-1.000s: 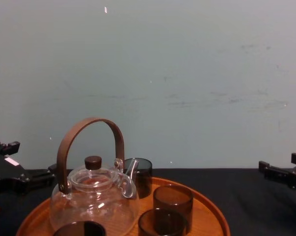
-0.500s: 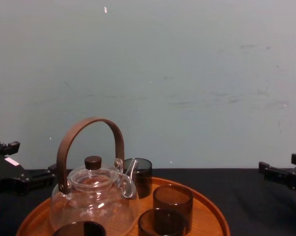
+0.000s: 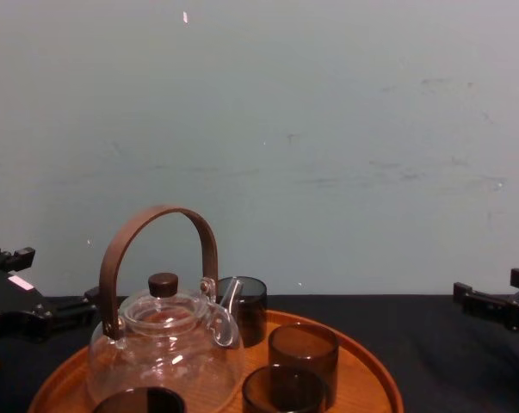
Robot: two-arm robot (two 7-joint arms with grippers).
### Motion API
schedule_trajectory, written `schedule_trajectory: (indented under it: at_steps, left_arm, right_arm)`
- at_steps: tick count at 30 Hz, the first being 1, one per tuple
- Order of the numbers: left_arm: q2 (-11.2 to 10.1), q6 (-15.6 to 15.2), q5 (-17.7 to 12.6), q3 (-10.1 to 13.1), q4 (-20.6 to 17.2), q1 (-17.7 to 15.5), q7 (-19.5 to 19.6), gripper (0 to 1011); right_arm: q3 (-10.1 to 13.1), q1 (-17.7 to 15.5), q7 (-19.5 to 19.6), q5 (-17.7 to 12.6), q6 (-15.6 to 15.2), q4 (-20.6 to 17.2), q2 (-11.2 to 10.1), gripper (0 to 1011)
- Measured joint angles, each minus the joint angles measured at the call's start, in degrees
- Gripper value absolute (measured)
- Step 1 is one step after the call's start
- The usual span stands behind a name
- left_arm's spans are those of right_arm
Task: Pick up the glass from the table and place it on the tray.
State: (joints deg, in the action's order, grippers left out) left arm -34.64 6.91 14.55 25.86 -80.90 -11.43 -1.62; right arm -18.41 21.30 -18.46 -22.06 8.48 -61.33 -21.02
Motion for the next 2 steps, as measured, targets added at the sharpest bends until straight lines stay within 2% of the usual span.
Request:
schedule_trajectory:
  at_steps: [2]
  left_arm:
    - [0.0,0.0,0.0,0.0,0.0,0.0,0.0,1001]
  right_arm:
    - [0.0,0.0,0.0,0.0,0.0,0.0,0.0,1002]
